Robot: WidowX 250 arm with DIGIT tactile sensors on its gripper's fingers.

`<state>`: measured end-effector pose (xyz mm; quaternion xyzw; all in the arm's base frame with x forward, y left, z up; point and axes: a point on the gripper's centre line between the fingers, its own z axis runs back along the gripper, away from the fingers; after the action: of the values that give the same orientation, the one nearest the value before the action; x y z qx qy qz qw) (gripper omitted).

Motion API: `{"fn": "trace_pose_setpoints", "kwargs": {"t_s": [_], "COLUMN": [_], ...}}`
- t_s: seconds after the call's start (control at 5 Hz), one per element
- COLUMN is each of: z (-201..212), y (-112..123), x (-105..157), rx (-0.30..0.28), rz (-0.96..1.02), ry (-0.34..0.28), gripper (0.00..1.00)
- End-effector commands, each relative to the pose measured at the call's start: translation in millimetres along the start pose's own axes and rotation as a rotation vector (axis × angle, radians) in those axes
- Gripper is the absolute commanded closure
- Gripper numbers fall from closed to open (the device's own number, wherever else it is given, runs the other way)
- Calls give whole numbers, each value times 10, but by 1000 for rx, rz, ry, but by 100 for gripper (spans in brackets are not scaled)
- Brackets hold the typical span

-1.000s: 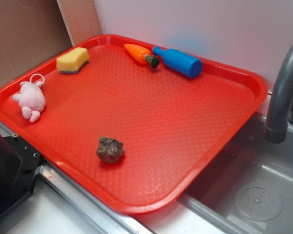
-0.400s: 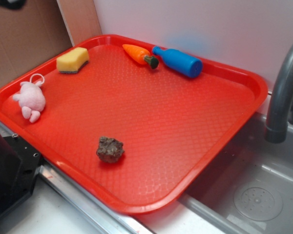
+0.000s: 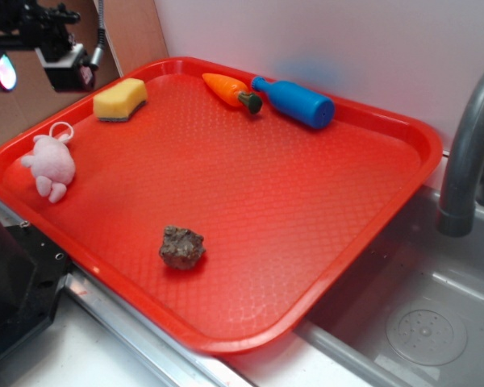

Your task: Grab the pink bunny.

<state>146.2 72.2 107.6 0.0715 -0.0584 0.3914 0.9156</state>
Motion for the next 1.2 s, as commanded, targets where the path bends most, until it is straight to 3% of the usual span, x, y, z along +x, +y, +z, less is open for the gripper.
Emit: {"fn": "trace_pose_setpoints", "kwargs": {"t_s": [0.0,0.2,0.4,0.6,0.8,1.0], "z": [-417,-623,-783,-955,-988,-701], "y": [235,281,243,195,136,-12], "x": [-150,-97,-45,-52,-88,-27], "rx": [54,-34,-62,-55,-9,7], "rz": [372,290,227,171,124,2], "ry": [77,49,77,138,157,169], "gripper": [0,0,0,0,62,100]}}
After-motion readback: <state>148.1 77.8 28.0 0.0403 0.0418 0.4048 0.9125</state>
